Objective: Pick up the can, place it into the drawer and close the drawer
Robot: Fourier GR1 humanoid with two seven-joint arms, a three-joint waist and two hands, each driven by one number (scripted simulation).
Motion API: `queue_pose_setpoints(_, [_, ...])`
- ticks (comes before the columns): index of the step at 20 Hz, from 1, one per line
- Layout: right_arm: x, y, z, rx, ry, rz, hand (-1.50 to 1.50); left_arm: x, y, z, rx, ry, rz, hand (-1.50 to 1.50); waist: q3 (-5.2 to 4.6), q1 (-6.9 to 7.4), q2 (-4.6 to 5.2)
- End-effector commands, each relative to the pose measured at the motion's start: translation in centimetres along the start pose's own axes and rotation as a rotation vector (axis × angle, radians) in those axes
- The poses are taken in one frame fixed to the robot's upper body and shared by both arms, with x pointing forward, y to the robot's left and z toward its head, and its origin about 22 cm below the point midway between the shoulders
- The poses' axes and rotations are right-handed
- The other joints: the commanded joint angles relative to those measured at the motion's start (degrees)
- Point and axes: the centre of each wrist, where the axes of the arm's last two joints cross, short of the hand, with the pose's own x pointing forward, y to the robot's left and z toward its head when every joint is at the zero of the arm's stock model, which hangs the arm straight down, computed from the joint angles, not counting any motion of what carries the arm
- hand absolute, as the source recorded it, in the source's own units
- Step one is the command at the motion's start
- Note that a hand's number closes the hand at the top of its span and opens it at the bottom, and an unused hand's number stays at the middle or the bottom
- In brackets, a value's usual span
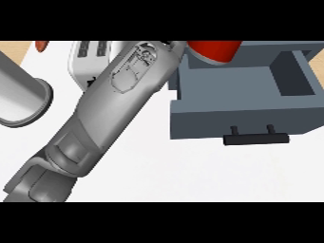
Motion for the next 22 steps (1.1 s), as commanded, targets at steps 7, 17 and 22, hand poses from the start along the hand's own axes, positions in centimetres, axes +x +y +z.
queue_pose_setpoints(7, [-0.6, 0.1, -0.7, -0.014, 0.005, 0.003, -1.50, 0.8, -1.9, -1.0, -0.019, 0.003, -0.053, 1.50, 0.02, -0.35, 0.01])
queue_pose_setpoints(17, [0.5, 1.9, -1.5, 0.028, -0.016, -0.009, -1.50, -2.3, -2.4, -1.0, 0.038, 0.030, -0.132, 1.50, 0.06, -2.85, 0.54])
queue_pose_setpoints(22, [0.6, 0.4, -1.6, 0.007, -0.027, 0.003, -1.50, -4.6, -1.3, -1.3, 0.045, 0.026, -0.162, 1.50, 0.05, -2.13, 0.53])
